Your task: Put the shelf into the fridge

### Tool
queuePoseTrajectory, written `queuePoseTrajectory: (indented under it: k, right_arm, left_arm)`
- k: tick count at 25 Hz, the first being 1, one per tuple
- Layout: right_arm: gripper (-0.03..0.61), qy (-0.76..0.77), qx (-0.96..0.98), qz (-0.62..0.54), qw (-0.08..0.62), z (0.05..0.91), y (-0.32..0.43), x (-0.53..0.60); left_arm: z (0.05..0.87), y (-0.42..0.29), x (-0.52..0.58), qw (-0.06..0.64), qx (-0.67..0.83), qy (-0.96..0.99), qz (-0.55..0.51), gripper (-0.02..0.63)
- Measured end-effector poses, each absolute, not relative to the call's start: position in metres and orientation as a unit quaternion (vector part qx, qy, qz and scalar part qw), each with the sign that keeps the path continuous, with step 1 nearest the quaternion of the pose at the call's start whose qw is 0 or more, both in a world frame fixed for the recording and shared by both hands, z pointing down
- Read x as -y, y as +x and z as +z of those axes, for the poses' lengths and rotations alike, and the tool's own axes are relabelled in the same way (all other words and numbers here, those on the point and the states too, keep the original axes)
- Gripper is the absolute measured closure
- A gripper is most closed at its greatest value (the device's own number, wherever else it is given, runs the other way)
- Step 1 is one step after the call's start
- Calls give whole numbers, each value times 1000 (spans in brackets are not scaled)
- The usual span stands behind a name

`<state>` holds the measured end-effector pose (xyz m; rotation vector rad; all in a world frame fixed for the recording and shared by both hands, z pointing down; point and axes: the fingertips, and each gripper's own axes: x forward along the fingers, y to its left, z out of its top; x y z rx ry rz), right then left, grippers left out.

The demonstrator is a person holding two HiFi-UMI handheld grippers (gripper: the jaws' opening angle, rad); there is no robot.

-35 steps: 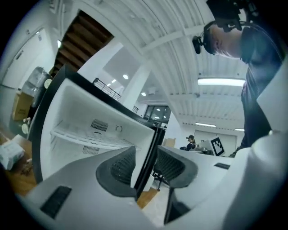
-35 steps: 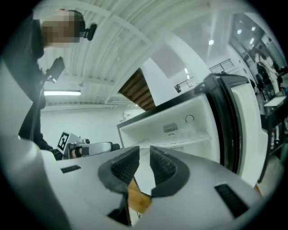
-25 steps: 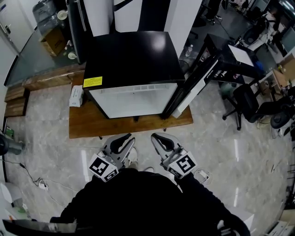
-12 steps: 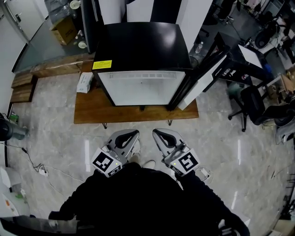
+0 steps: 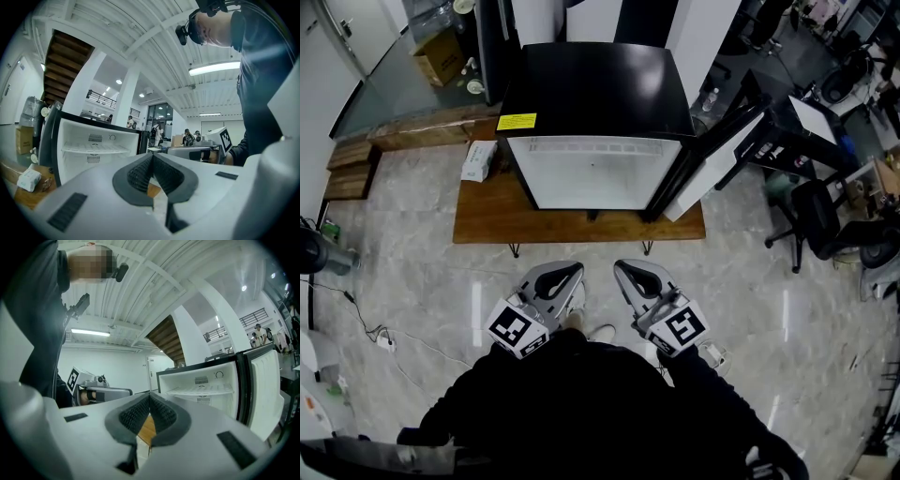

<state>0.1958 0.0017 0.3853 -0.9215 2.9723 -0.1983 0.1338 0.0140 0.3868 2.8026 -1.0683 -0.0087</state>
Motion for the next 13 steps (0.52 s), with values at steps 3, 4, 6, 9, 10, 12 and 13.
queuePoseTrajectory:
  k: [3, 4, 6, 9, 10, 12, 13]
  right_arm:
    - [571, -296, -953, -66, 10, 385, 197, -4]
    - [571, -297, -952, -66, 9, 385, 198, -5]
    - [571, -297, -953, -65, 14, 384, 198, -7]
    - [572, -299, -952, -63, 12, 385, 199, -7]
    - [571, -301, -951, -64, 7, 388, 200, -8]
    - [571, -305, -950, -67, 0, 391, 202, -8]
    - [571, -306, -949, -69, -2, 392, 203, -8]
  left_arm:
    - [386, 134, -17, 72, 356, 932, -3, 607]
    - [385, 133, -18, 72, 356, 932, -3, 607]
    - [384, 133, -19, 71, 356, 932, -2, 607]
    - [385, 134, -21, 71, 356, 932, -1, 607]
    - [386, 134, -21, 72, 355, 932, -2, 607]
    - [387, 136, -22, 74, 355, 932, -2, 607]
    - [388, 136, -22, 76, 354, 932, -2, 607]
